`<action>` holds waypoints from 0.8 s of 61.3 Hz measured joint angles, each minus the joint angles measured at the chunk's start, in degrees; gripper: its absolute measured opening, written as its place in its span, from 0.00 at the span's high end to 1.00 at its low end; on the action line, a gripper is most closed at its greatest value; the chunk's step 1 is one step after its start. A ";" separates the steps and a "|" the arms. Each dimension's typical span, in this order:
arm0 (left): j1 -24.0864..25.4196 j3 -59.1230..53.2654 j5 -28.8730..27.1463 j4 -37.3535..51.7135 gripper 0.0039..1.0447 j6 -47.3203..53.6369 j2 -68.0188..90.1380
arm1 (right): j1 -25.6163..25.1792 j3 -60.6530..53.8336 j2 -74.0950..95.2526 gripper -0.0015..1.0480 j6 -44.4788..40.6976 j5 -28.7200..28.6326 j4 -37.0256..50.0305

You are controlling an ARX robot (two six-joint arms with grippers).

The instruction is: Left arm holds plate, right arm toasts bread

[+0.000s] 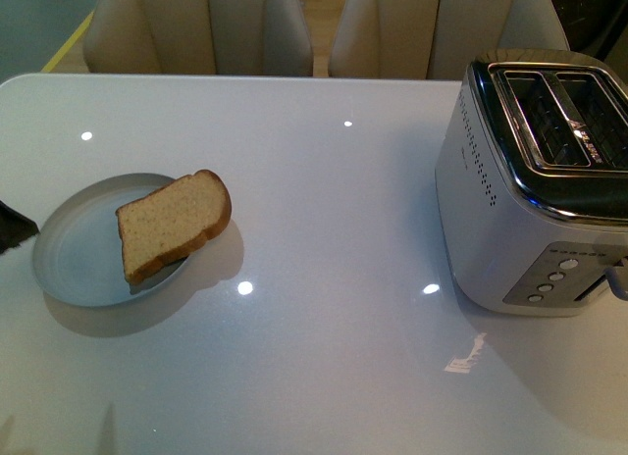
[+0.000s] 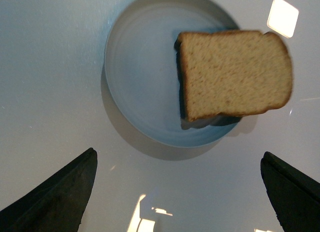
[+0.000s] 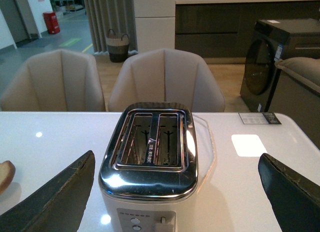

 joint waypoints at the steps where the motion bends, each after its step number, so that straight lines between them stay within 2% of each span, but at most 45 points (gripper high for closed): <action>1: -0.07 0.46 -0.24 0.37 0.07 -0.22 1.86 | 0.00 0.00 0.00 0.09 0.00 0.02 0.00; 9: 0.17 2.84 0.22 2.67 0.07 -1.51 9.94 | 0.00 0.00 0.00 0.09 -0.02 0.00 0.00; 23: 2.05 10.12 1.38 0.92 0.07 -3.23 18.40 | 0.00 0.00 0.00 0.09 0.00 0.00 0.00; 49: 2.71 18.64 -0.57 -0.83 0.07 -3.58 30.58 | 0.00 0.00 0.00 0.09 -0.02 0.00 0.00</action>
